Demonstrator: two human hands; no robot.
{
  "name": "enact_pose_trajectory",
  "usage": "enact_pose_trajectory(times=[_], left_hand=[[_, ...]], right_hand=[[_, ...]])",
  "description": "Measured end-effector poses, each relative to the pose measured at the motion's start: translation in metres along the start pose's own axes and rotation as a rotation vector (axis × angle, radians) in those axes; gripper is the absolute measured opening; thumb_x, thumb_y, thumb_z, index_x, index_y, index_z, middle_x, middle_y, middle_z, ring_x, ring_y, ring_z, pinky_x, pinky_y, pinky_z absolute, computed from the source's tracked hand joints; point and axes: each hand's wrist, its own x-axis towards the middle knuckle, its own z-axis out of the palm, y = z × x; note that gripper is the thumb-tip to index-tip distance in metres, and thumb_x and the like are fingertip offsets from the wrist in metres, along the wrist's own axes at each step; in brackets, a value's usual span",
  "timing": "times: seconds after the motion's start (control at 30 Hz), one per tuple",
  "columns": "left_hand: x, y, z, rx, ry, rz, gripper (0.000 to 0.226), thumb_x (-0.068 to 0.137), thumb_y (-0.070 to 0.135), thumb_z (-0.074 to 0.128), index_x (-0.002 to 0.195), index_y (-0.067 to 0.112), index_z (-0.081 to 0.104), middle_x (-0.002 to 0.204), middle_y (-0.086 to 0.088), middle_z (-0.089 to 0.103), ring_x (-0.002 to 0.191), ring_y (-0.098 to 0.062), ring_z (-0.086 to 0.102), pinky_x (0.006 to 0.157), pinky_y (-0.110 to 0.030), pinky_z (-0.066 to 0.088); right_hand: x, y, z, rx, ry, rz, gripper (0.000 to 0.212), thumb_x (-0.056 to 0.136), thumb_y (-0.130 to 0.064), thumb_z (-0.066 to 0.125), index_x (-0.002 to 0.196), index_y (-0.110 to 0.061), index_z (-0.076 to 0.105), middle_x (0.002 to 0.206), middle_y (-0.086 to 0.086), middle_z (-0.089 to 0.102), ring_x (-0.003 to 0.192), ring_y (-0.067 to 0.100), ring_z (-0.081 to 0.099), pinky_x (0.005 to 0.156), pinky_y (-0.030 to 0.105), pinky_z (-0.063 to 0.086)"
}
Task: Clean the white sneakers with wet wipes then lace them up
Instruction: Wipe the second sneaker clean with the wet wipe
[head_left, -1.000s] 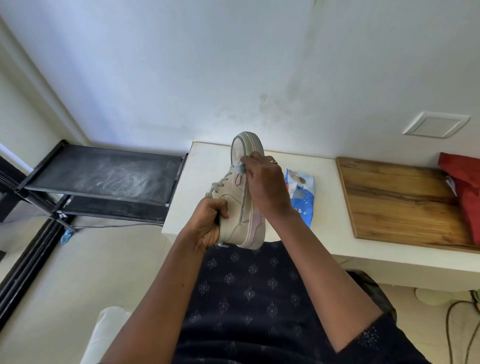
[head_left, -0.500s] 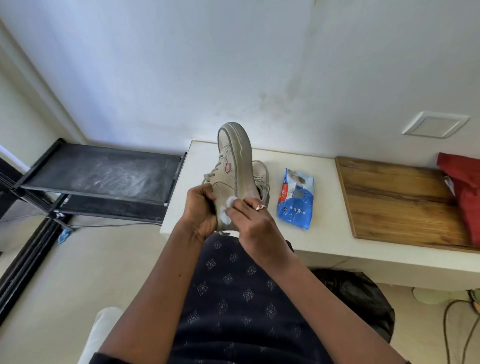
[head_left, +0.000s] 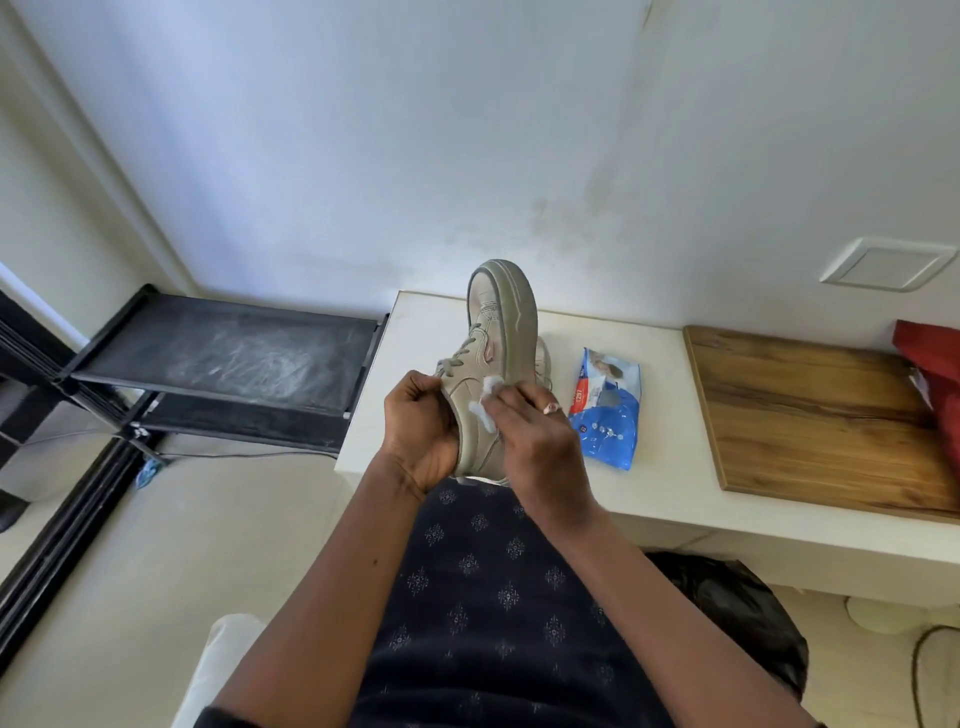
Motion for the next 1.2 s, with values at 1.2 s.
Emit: enact_pose_trajectory(times=[1.2], left_hand=[[0.011, -0.002, 0.007, 0.096, -0.158, -0.1, 0.091, 0.084, 0.076, 0.02, 0.104, 0.002, 0.07, 0.096, -0.016, 0.069, 0.088, -0.024, 0.069, 0.084, -0.034, 0.056]], right_hand=[[0.007, 0.014, -0.003, 0.117, -0.03, -0.275, 0.023, 0.087, -0.002, 0.051, 0.096, 0.004, 0.07, 0.105, 0.015, 0.069, 0.105, 0.027, 0.063, 0.095, 0.032, 0.047]])
